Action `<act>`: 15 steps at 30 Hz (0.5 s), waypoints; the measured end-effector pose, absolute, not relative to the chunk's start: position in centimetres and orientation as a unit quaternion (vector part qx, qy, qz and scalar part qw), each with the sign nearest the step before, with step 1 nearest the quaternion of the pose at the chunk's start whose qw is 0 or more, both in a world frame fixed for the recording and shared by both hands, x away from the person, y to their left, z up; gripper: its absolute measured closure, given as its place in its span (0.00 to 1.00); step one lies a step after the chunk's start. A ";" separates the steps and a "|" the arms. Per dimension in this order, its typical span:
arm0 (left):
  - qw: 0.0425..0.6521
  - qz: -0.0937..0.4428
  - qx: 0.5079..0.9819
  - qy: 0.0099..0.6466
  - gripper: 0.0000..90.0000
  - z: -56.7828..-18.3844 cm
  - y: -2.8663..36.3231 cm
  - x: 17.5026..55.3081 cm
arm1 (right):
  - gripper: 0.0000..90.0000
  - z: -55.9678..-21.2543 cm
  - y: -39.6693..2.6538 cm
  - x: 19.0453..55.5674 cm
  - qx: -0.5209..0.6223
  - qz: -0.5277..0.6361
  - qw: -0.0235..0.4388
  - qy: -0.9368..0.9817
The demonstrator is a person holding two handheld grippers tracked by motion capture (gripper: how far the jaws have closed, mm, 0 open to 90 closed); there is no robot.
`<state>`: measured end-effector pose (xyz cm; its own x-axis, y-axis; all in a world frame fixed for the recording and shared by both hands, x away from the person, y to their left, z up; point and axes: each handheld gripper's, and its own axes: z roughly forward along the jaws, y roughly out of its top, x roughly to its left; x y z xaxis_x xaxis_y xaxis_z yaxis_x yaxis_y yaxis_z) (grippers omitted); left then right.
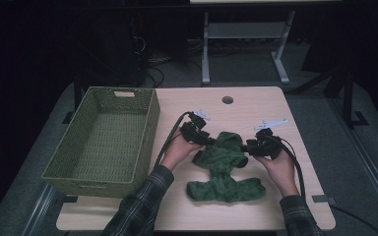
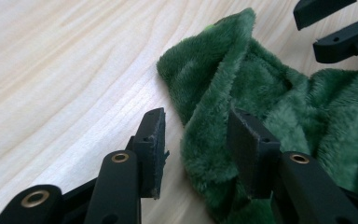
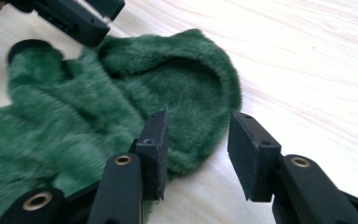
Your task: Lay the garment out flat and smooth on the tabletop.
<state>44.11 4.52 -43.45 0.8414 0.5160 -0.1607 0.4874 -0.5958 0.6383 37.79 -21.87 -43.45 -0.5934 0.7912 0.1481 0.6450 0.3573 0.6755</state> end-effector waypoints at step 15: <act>0.314 0.027 0.912 0.263 0.87 -45.4 3.4 43.9 | 0.67 -46.4 -21.0 39.4 0.453 0.322 0.101 0.825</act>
<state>43.89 3.36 -45.41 0.8606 0.4957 -0.1167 0.4622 -0.6642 0.5875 39.37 -21.00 -46.40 -0.5694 0.8125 0.1246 0.6817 0.3820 0.6239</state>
